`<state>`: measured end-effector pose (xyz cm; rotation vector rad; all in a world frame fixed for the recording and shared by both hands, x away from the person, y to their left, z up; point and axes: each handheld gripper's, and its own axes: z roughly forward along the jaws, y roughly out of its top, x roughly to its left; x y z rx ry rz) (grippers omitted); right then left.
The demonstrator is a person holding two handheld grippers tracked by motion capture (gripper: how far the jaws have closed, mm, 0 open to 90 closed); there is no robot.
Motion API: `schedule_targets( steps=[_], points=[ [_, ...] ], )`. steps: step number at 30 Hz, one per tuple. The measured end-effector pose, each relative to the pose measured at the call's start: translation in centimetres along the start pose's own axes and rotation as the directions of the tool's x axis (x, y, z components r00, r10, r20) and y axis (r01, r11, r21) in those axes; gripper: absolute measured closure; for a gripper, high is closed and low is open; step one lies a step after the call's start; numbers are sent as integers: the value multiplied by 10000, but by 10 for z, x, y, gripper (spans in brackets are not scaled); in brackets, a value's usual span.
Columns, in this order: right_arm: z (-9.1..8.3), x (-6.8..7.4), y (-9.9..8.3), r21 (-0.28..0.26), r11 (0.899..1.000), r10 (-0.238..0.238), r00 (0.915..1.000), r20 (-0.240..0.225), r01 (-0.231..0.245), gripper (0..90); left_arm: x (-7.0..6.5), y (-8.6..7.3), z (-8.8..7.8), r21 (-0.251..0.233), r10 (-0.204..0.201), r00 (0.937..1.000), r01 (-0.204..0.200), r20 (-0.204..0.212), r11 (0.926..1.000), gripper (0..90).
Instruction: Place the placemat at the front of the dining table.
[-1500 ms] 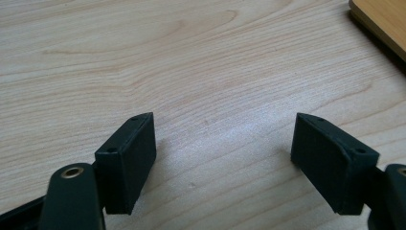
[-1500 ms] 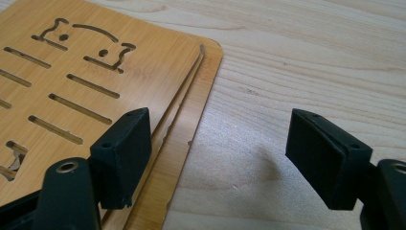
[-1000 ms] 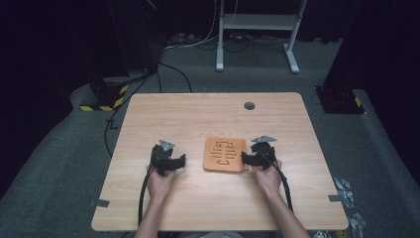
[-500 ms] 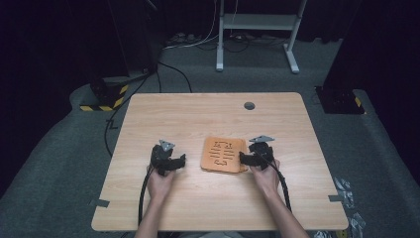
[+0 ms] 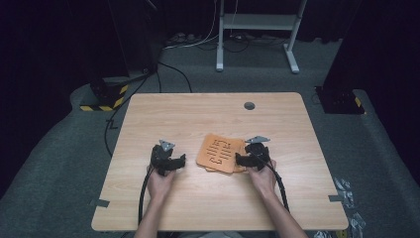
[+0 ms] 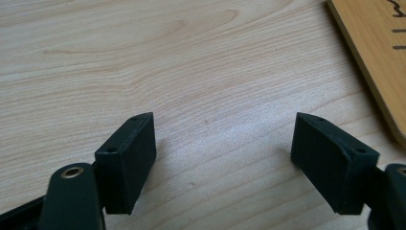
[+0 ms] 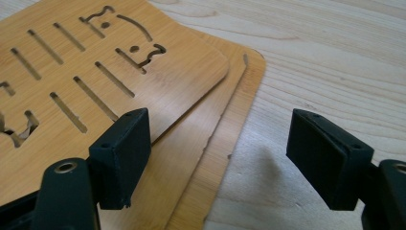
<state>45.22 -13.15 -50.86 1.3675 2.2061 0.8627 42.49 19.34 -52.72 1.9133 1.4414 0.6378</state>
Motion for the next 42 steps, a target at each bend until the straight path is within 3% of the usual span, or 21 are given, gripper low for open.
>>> schedule_targets(
  steps=[6,12,15,20,25,28,33,39,42],
  points=[
    [0,4,2,48,10000,-81,9999,-83,82,229,-1,0,-1,38,122,9998,-123,167,9999,254],
    [-5,1,2,-98,9999,-68,9998,-167,66,223,-12,1,-5,-140,298,9978,-290,592,9995,252],
    [-7,-4,0,-178,9998,28,9999,-134,-30,222,-18,4,-9,-482,208,9952,-162,958,9987,266],
    [-8,-9,-3,-205,9997,138,9999,-47,-139,222,-20,5,-8,-566,70,9929,-3,1184,9984,273],
    [-9,-16,-7,-214,9995,247,9997,43,-246,221,-21,6,-10,-683,-156,9896,256,1429,9973,276],
    [-11,-22,-10,-214,9990,383,9992,120,-381,221,-21,7,-10,-735,-98,9850,227,1723,9970,269],
    [-18,-37,-15,-240,9981,582,9980,239,-576,218,-28,16,-10,-567,196,9837,-96,1786,9983,224],
    [-24,-53,-22,-319,9964,802,9956,486,-787,218,-31,18,-8,-631,191,9814,-71,1912,9980,228],
    [-25,-62,-28,-327,9931,1146,9915,613,-1127,219,-32,17,-6,-519,132,9826,-37,1855,9986,227]
  ],
)
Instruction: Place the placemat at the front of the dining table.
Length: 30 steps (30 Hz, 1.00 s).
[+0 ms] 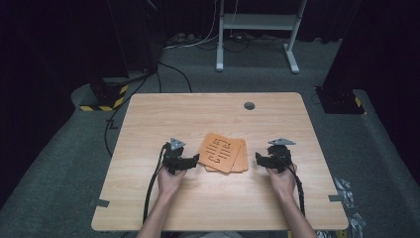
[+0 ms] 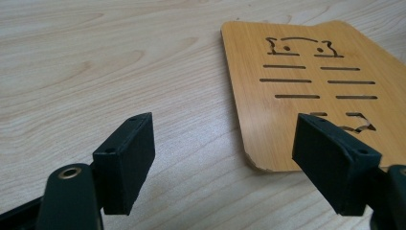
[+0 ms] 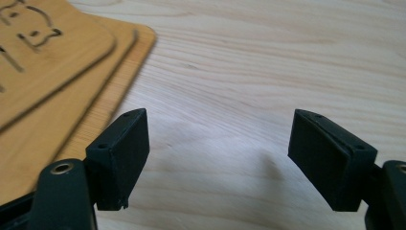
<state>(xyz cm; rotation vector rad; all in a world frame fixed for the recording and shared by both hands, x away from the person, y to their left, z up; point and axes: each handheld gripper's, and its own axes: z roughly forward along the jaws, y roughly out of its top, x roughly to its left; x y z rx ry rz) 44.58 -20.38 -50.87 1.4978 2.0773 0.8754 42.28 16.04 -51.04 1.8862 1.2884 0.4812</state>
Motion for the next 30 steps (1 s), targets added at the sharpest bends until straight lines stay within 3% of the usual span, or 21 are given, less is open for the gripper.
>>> schedule_targets(
  steps=[3,13,18,23,25,30],
  points=[
    [0,-15,-5,46,9999,141,9996,247,-142,217,-1,0,1,-26,-15,10000,15,45,10000,229],
    [0,-34,-16,-11,9995,330,9957,868,-331,214,-4,3,8,201,138,9997,-135,-176,9997,276],
    [-1,-36,-18,-88,9991,428,9954,851,-422,220,-8,4,10,196,440,9985,-434,-326,9989,298],
    [1,-39,-20,-306,9993,260,9952,942,-232,198,-8,3,13,234,334,9986,-325,-418,9992,333],
    [1,-39,-20,-309,9992,275,9948,979,-245,197,-8,1,13,232,517,9978,-508,-418,9984,382],
    [1,-38,-20,-318,9991,305,9944,1010,-274,197,-9,0,12,125,536,9977,-531,-422,9985,425]
  ],
)
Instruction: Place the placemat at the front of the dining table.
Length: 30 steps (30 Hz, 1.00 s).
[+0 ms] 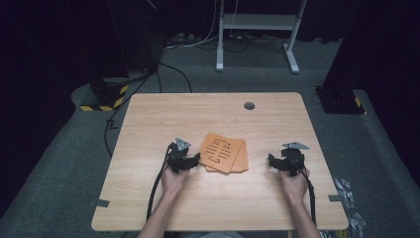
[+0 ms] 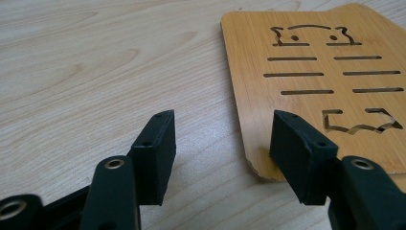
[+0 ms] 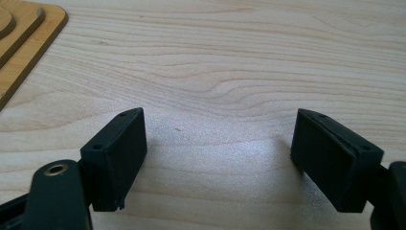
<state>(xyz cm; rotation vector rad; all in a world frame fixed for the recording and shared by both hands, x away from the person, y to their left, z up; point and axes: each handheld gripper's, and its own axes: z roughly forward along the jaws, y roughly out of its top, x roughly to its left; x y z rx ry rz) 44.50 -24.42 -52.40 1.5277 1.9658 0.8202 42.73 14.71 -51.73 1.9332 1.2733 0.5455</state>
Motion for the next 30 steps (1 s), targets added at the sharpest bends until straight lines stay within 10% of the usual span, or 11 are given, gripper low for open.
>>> schedule_targets(
  steps=[30],
  points=[
    [0,0,0,2,10000,1,10000,15,-1,197,1,-2,4,-186,103,9997,-99,217,9998,468]
  ],
)
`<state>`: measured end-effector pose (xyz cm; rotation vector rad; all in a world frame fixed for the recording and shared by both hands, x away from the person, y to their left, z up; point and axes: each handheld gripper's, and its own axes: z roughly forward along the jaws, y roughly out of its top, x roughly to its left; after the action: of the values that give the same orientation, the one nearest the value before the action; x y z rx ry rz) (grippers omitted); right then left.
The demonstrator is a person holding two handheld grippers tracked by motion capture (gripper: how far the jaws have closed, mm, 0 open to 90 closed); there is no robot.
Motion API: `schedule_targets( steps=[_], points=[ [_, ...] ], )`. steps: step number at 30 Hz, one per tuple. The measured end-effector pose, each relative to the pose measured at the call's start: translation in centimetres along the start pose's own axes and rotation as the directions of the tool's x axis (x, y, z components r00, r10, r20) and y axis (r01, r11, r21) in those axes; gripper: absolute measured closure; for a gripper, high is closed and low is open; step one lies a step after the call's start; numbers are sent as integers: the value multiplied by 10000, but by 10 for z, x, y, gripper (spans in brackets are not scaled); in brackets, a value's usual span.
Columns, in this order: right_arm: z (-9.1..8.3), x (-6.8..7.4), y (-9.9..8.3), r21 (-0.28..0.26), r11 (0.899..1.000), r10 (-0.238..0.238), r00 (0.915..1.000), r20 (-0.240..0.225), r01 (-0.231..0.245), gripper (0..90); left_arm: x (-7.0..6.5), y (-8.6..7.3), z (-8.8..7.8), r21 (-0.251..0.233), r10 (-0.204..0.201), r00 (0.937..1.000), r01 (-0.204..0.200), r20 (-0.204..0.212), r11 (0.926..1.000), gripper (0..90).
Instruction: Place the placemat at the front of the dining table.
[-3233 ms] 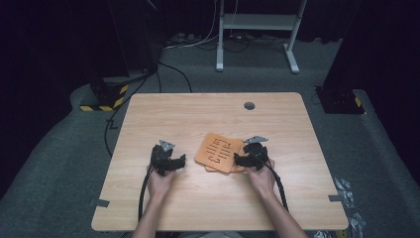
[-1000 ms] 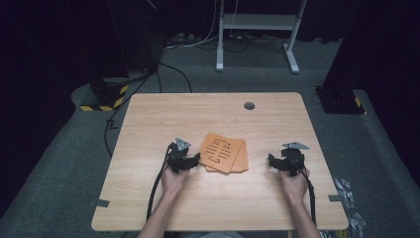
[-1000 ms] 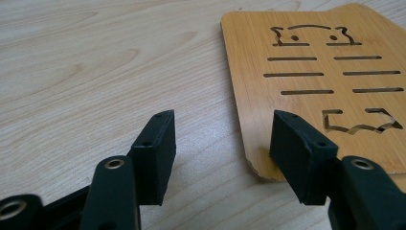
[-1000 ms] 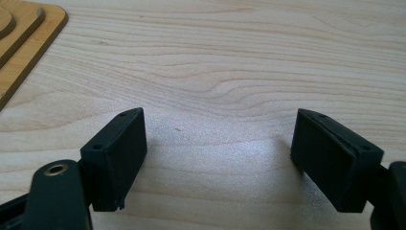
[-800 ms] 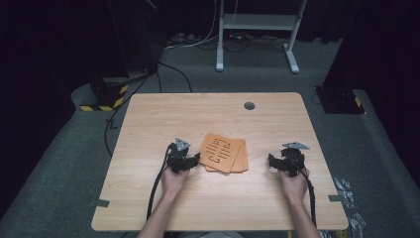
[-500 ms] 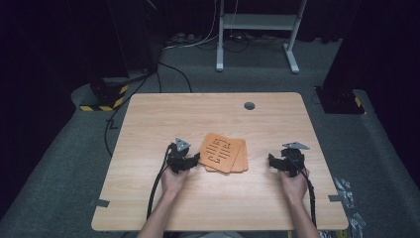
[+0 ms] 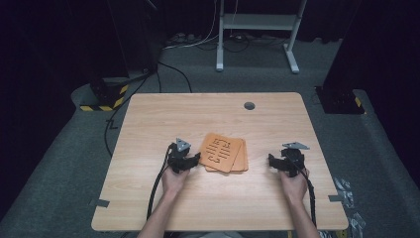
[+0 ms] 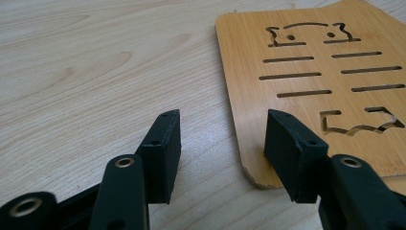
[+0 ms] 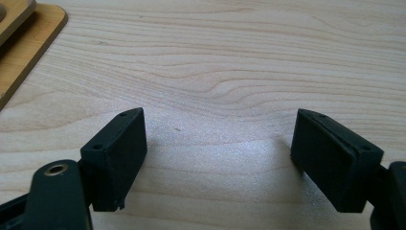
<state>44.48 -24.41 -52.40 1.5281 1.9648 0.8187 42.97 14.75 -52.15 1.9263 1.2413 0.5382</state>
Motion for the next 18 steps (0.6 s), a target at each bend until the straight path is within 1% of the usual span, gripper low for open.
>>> schedule_targets(
  steps=[4,5,6,8,11,12,13,16,17,18],
  points=[
    [0,0,0,16,10000,35,10000,-6,-35,197,0,0,0,-50,62,10000,-62,-2,10000,468],
    [0,0,0,-3,10000,-6,10000,3,6,197,0,0,1,-47,174,9998,-174,-86,9998,468],
    [0,0,0,-3,10000,-6,10000,3,6,197,0,0,1,-47,174,9998,-174,-86,9998,471],
    [0,0,0,-6,10000,-20,10000,2,20,197,-1,-1,3,11,333,9993,-333,-141,9994,472],
    [0,0,0,28,10000,67,10000,-12,-67,197,-3,-1,3,-47,441,9988,-442,-196,9990,480],
    [0,0,0,11,10000,28,10000,-6,-28,197,-4,-1,3,-84,365,9991,-366,-216,9993,481],
    [0,0,0,19,10000,50,10000,-8,-50,197,-4,-2,3,-138,450,9987,-453,-218,9989,483],
    [0,0,0,-2,10000,-11,10000,0,11,197,-3,-2,3,-136,390,9989,-393,-241,9991,482],
    [0,1,0,39,9999,94,10000,-22,-94,198,-3,-2,3,-157,336,9991,-340,-250,9993,483],
    [0,1,0,39,9999,94,10000,-22,-94,198,-3,-2,3,-157,336,9991,-340,-250,9993,482]
  ],
)
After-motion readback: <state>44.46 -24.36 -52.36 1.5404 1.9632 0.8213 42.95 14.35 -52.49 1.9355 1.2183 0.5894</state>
